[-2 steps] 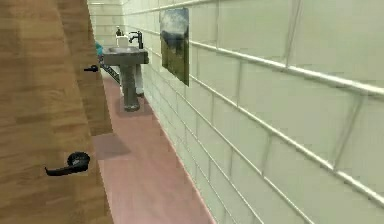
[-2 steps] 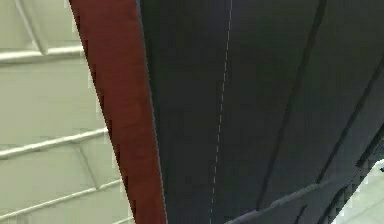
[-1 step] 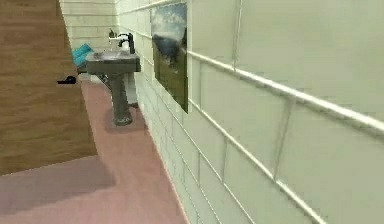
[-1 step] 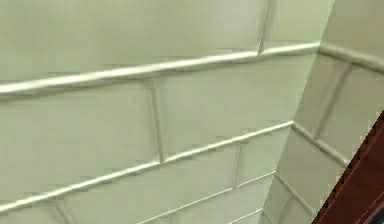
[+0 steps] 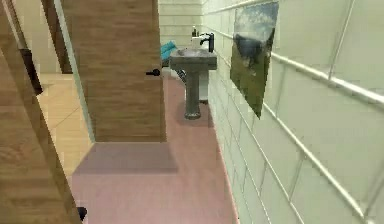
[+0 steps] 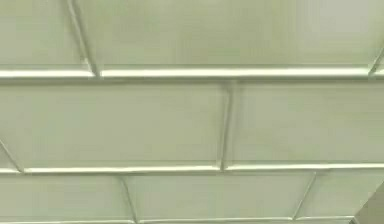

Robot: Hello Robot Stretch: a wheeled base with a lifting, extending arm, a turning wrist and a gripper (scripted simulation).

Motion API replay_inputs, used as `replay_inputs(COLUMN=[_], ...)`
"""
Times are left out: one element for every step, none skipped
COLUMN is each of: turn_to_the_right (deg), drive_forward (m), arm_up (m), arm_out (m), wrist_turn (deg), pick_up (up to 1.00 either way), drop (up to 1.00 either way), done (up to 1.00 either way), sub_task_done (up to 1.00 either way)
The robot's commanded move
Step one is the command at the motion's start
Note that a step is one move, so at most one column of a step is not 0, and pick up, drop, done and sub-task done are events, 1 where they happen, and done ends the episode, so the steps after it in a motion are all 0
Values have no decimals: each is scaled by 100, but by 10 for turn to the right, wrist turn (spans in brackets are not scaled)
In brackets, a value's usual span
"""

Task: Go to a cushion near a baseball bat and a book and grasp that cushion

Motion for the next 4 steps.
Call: replay_inputs(turn_to_the_right=[0,-420,0,-30], drive_forward=[60,0,100,0], arm_up=[0,0,0,0], arm_out=[0,0,0,0], wrist_turn=[0,0,0,0], pick_up=[0,0,0,0], drop=[0,0,0,0], done=[0,0,0,0], sub_task_done=[0,0,0,0])
